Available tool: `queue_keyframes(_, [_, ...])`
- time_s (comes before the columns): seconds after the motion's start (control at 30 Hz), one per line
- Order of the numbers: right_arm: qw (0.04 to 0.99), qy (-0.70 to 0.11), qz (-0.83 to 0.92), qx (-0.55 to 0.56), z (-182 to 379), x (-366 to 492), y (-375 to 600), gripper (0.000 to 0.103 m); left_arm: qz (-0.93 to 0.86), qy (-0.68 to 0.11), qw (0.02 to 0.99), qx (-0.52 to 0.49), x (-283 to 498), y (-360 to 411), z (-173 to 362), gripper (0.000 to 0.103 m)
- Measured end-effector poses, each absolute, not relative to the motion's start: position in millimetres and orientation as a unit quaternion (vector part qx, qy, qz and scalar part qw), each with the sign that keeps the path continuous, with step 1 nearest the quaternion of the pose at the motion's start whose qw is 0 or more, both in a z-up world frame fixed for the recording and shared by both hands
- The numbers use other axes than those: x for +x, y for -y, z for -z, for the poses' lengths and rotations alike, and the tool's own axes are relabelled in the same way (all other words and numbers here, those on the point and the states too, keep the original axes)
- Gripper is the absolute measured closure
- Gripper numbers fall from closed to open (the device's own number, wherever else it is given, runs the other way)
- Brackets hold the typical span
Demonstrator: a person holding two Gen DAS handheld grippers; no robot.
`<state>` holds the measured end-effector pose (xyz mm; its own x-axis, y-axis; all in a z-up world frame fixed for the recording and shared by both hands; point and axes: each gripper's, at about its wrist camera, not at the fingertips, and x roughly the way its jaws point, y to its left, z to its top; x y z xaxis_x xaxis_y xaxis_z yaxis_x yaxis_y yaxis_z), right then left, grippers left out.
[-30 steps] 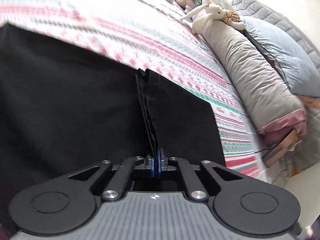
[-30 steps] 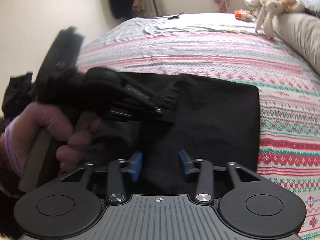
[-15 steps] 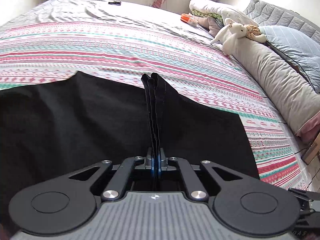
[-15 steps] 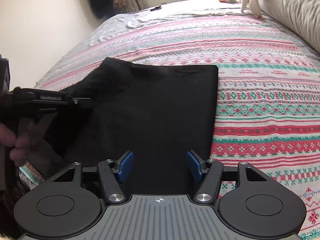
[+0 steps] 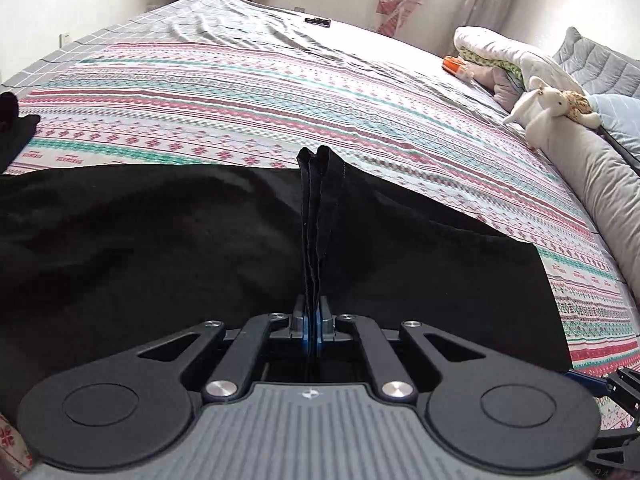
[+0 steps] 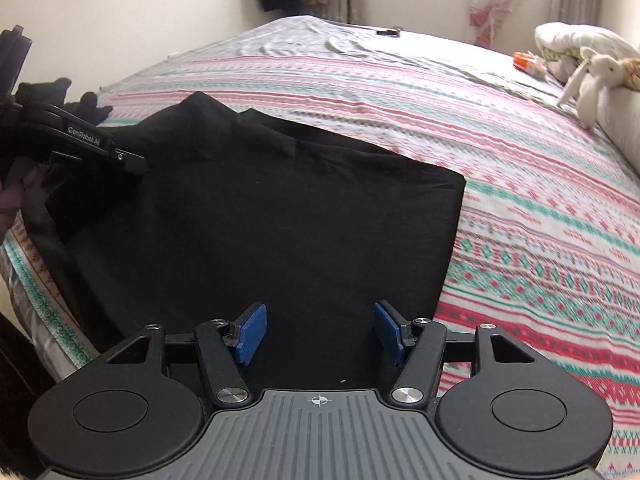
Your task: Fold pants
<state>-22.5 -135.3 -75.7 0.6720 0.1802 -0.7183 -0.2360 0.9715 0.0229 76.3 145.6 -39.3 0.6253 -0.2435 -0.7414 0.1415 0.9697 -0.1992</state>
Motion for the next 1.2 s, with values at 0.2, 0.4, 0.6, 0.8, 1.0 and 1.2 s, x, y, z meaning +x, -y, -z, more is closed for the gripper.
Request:
queue_keyframes(0.2, [0.909, -0.391, -0.136, -0.053, 76.9, -9.0, 109.0, 0.043, 0.072, -0.416, 0.905, -0.047, 78.9, -174.4, 31.6, 0.072])
queue_keyframes(0.4, [0.905, -0.389, -0.156, -0.078, 75.4, 1.9, 79.7, 0.042, 0.023, -0.413, 0.909, -0.059, 86.7, -210.1, 13.1, 0.072])
queue_keyframes(0.6, [0.901, -0.396, -0.159, -0.074, 75.3, 14.2, 64.6, 0.042, -0.044, -0.401, 0.911, -0.084, 92.5, -261.1, 4.7, 0.072])
queue_keyframes(0.8, [0.9, -0.396, -0.169, -0.073, 74.9, 16.4, 55.0, 0.039, -0.107, -0.386, 0.912, -0.091, 88.7, -298.7, 4.1, 0.072])
queue_keyframes(1.0, [0.898, -0.396, -0.176, -0.076, 76.9, 17.5, 50.5, 0.037, -0.13, -0.384, 0.908, -0.106, 87.7, -317.1, 14.4, 0.072])
queue_keyframes(1.2, [0.899, -0.396, -0.174, -0.073, 77.1, 19.7, 48.0, 0.035, -0.174, -0.381, 0.906, -0.062, 90.7, -309.5, 23.5, 0.059])
